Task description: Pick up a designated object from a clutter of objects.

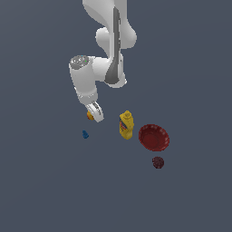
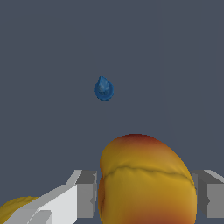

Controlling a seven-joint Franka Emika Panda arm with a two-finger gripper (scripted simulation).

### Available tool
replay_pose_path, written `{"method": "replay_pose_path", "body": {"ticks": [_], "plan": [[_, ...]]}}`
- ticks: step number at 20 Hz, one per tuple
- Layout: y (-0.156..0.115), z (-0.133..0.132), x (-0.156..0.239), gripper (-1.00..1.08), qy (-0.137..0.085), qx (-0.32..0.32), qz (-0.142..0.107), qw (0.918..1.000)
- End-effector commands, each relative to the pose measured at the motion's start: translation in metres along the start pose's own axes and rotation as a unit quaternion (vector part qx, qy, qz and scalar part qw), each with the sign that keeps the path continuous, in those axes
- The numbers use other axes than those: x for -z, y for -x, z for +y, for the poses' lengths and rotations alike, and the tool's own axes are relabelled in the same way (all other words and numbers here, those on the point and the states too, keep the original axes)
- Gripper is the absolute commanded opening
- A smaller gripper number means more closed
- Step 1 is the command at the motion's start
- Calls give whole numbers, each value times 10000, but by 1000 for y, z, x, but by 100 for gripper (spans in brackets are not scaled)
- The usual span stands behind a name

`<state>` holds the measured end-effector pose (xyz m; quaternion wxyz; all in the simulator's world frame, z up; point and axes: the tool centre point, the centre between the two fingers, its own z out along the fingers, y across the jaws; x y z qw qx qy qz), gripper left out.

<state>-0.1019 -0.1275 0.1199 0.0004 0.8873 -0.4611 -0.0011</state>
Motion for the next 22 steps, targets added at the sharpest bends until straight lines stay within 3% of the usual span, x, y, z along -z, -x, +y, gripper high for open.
{"method": "replay_pose_path", "body": {"ticks": [1, 22], "plan": [[-5, 3, 23, -100, 3, -4, 9, 10000], [-46, 23, 217, -100, 3, 1, 15, 10000]]}}
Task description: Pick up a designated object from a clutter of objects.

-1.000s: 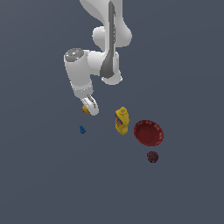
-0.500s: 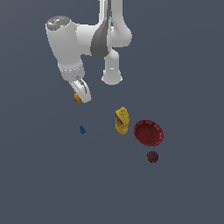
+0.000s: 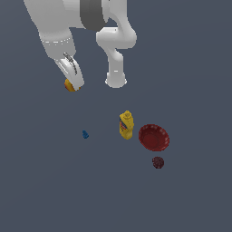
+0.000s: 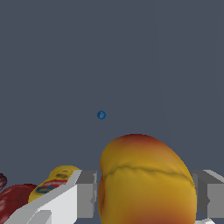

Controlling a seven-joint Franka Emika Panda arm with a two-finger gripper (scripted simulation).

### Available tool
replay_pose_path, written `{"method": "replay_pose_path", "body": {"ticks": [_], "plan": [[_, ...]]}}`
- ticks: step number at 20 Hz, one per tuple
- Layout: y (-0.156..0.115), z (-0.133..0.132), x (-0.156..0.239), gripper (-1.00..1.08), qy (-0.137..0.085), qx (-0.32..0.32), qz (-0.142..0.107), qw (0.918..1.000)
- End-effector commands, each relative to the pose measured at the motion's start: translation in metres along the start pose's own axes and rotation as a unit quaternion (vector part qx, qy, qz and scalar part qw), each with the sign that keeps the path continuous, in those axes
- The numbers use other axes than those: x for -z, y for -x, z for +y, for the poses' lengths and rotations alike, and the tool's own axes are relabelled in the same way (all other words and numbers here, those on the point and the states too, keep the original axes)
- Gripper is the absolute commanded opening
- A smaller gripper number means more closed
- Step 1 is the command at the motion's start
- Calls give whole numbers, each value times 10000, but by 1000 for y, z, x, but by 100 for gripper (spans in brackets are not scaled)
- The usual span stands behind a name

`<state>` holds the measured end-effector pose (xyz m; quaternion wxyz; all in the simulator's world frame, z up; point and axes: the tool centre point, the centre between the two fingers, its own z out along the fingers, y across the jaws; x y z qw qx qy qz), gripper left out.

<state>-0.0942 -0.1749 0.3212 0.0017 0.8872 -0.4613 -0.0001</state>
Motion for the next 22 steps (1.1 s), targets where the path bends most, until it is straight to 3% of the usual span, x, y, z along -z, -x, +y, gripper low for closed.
{"method": "replay_pose_path", "body": {"ticks": [1, 11, 22], "plan": [[-5, 2, 25, -100, -3, 4, 0, 10000], [-22, 6, 92, -100, -14, 20, -7, 10000], [-28, 6, 113, -100, -16, 24, -7, 10000]]}}
